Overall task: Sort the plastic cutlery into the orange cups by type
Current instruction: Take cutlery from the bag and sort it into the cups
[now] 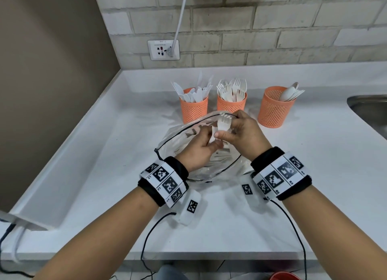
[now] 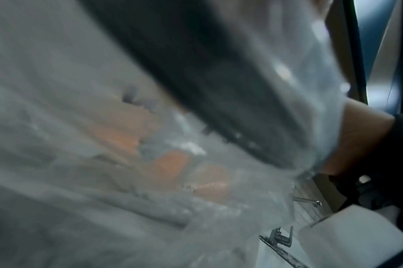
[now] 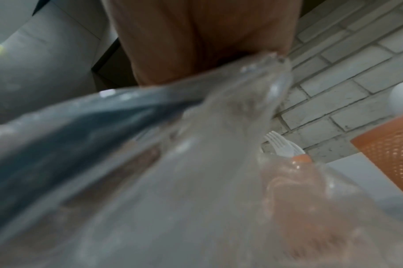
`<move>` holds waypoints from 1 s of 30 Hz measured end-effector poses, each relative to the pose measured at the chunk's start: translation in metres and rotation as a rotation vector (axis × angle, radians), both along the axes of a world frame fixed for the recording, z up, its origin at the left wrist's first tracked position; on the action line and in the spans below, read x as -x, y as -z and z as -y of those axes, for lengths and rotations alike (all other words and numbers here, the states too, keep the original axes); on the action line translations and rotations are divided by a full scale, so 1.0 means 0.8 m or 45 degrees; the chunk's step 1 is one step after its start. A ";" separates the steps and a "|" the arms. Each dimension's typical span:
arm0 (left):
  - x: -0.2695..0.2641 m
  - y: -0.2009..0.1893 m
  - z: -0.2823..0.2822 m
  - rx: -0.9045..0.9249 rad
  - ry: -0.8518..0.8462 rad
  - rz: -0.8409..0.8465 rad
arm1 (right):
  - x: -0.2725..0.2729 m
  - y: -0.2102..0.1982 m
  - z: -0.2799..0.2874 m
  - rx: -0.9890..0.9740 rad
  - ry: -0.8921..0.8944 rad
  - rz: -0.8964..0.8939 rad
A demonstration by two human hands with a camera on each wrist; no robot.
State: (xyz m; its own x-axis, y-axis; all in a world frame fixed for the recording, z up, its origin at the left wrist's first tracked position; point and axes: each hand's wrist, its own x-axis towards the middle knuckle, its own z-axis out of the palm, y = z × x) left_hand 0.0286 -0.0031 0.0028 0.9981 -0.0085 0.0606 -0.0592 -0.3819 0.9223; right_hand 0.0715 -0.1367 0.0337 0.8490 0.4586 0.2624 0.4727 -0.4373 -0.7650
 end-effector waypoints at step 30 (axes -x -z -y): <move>-0.019 0.008 -0.040 -1.196 -0.184 -0.619 | -0.002 0.011 0.001 0.873 0.025 0.086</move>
